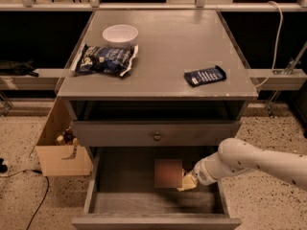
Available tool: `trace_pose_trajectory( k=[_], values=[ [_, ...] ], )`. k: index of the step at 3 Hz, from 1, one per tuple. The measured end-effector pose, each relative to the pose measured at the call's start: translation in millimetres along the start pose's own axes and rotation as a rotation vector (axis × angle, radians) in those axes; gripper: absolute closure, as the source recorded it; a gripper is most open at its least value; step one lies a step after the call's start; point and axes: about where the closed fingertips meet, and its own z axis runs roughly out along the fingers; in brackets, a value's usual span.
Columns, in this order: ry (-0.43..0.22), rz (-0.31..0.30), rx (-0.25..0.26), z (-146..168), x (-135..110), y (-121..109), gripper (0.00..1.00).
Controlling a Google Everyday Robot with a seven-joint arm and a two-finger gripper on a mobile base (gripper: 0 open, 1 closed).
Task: Place coke can into middle drawer
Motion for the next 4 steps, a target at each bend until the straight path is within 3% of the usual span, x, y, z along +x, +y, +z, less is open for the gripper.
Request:
trace_pose_trajectory(
  k=[1,2,3,4],
  values=[
    [-0.003,0.003,0.001,5,-1,-4,1.00],
    [0.011,0.043,0.006,21,21,-19,1.00],
    [0.019,0.044,0.002,27,21,-20,1.00],
    [0.057,0.051,-0.020,56,22,-25,1.00]
  ],
)
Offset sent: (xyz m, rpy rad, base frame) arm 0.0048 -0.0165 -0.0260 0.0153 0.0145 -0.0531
